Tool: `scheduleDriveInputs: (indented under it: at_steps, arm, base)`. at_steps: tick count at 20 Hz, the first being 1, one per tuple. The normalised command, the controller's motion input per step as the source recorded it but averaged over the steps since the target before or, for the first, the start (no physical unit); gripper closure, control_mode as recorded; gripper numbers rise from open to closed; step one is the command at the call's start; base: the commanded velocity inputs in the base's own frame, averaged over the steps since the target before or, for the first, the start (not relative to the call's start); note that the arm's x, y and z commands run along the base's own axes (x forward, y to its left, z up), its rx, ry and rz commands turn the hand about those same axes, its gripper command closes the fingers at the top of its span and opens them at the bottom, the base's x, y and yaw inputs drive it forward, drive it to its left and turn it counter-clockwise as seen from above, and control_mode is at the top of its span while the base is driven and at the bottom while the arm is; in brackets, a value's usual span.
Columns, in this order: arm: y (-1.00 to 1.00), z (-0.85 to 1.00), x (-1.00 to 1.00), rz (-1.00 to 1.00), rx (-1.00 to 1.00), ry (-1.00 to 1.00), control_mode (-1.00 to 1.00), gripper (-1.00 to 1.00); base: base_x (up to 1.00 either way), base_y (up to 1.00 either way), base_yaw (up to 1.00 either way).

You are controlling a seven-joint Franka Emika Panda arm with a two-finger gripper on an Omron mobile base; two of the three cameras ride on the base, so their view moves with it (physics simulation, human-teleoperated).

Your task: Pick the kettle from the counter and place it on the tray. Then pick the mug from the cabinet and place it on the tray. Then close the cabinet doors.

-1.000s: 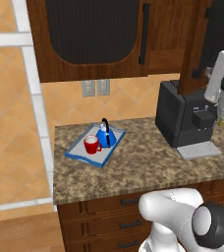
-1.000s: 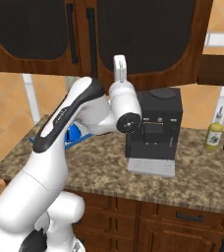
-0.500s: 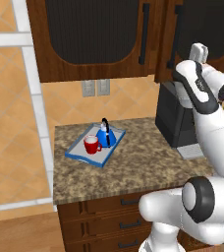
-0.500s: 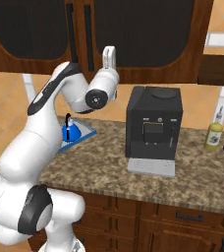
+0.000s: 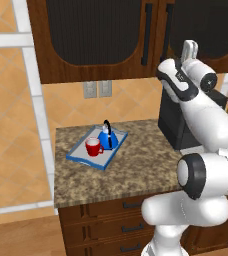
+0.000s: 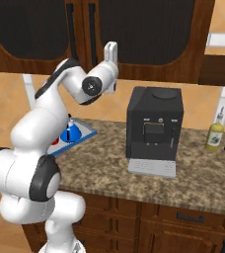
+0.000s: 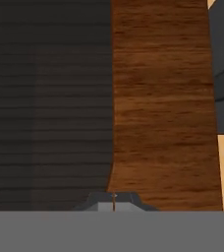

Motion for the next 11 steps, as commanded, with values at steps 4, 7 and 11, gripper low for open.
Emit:
scheduleDriveInputs:
  at_steps: [4, 7, 11]
  arm:
    - [-0.14, 0.0, 1.0, 0.0, 0.04, 0.26, -1.0, 1.0]
    - [-0.18, 0.0, 0.94, 0.0, 0.03, 0.29, -1.0, 1.0]
    - [-0.03, -0.06, 0.75, -0.01, 0.03, 0.11, -1.0, 1.0]
  base:
    - [0.0, 0.0, 0.0]
    - [0.0, 0.0, 0.0]
    - [0.0, 0.0, 0.0]
